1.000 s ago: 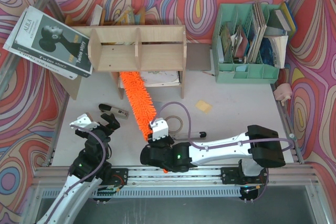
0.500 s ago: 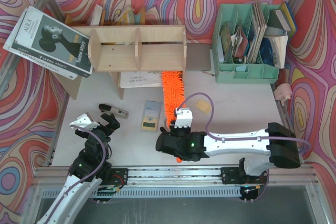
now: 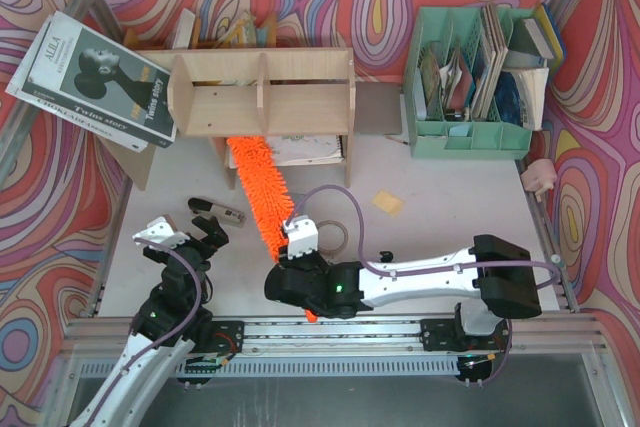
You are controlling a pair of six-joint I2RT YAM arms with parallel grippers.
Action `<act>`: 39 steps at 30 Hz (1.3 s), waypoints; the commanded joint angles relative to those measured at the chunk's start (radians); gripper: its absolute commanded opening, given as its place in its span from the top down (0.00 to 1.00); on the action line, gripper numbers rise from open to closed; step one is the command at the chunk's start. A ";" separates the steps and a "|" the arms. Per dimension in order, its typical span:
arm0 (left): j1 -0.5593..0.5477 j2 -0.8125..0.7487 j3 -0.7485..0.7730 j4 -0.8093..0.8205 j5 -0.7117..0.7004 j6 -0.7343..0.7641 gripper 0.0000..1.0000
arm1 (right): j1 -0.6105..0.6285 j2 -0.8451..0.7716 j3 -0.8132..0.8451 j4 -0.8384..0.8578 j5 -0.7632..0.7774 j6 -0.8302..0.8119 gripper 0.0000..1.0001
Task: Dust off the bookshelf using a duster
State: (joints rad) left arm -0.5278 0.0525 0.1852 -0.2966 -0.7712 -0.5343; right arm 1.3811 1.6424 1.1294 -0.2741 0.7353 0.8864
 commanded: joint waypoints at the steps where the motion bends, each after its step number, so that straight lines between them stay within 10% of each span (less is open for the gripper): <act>1: -0.001 -0.013 -0.020 -0.007 -0.010 0.007 0.02 | 0.003 -0.011 0.017 0.019 0.046 -0.001 1.00; 10: -0.001 -0.005 -0.020 -0.001 -0.007 0.008 0.02 | 0.001 -0.095 -0.038 -0.302 0.220 0.345 1.00; 21: -0.001 0.010 -0.018 0.008 -0.004 0.008 0.02 | 0.031 -0.012 -0.013 0.127 0.019 -0.052 1.00; 39: -0.003 0.015 -0.018 0.012 -0.001 0.010 0.02 | 0.048 -0.047 -0.029 -0.066 0.146 0.121 1.00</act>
State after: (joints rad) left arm -0.5278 0.0647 0.1852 -0.2958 -0.7708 -0.5343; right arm 1.4273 1.6157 1.0954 -0.3176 0.8291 0.9855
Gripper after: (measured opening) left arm 0.984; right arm 0.330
